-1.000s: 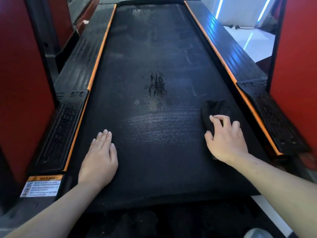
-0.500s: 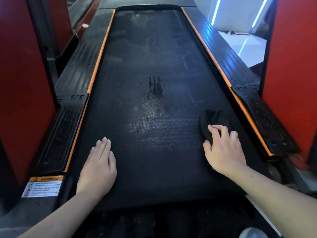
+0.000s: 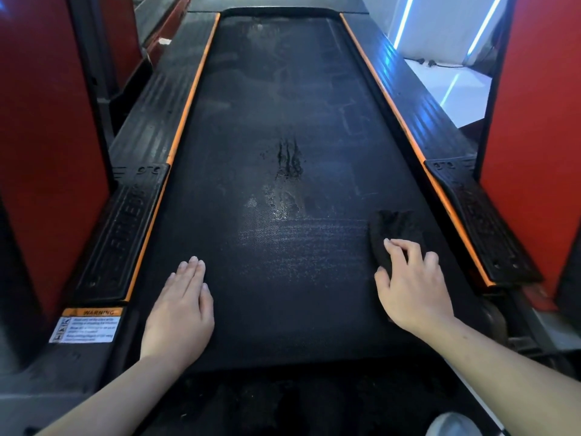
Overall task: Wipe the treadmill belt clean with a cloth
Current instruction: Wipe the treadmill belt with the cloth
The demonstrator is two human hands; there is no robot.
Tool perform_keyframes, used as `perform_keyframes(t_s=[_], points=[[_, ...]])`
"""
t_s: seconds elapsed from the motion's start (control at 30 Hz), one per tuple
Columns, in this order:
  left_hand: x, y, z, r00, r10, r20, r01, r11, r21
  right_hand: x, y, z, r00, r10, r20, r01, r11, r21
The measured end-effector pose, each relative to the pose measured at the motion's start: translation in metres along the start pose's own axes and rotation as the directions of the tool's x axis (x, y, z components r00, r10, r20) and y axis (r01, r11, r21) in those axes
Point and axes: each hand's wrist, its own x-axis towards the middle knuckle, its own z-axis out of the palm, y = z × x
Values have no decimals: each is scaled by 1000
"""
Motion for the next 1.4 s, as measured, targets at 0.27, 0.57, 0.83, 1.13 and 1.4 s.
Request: perform_keyframes(t_s=[0.27,0.57,0.83,1.13,1.4], points=[[-16,-1,-5,1000,31,3,-31,998,55,-17,3,-1,999,-18,-33,18,1000,-1],[-31,-14,-8,993,76,90,-84,992,92,-44,6,-2,996,-33,-87,35,999,22],[-47,-9,-25,993,100,55,-104,992,78,-48,9,-13,996,85,-41,-73,970,233],[50,29,-18,999,46,-5,-45,998,52,30,-18,-19,993,79,-85,-39,917,398],[52,2,8,974,45,223,-75,989,130,46,-24,10,998,-60,-13,61,995,81]])
